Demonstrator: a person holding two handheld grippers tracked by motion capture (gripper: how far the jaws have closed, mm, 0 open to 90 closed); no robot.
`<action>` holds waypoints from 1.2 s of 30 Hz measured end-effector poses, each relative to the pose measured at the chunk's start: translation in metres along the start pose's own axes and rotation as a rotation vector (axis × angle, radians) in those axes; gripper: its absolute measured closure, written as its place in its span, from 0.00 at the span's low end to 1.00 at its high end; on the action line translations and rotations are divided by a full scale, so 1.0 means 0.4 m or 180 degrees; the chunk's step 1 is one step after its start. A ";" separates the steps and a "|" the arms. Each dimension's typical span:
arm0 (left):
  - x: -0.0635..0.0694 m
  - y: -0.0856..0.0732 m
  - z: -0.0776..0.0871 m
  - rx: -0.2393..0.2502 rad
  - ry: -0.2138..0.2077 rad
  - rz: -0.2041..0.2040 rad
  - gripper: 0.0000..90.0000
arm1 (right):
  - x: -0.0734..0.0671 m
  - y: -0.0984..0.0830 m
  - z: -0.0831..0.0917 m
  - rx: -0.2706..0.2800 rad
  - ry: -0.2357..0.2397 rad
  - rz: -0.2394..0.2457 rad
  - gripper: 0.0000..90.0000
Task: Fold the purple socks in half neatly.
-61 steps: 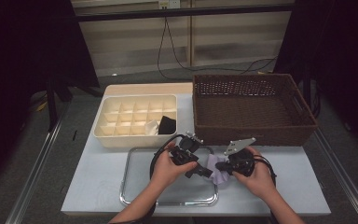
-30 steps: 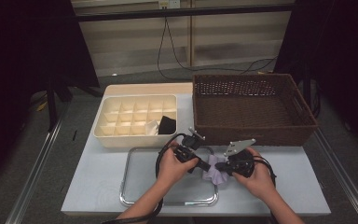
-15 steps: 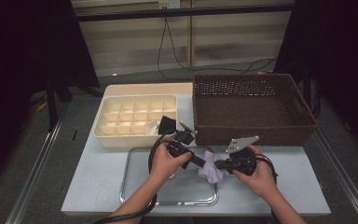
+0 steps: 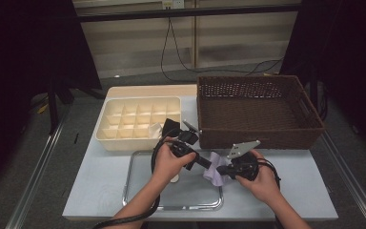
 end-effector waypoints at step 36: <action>0.051 0.011 -0.127 -0.0028 0.0114 -0.0239 0.88 | 0.038 0.015 0.077 0.0343 -0.0318 -0.0147 0.97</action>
Point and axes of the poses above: each handheld gripper's, and its own axes: z roughly backward along the jaws, y roughly out of its top, x roughly to its right, the point moved 2 cm from there along -z, roughly forward along the jaws, and after that the axes turned 3 degrees about -z, right-handed, at the moved point
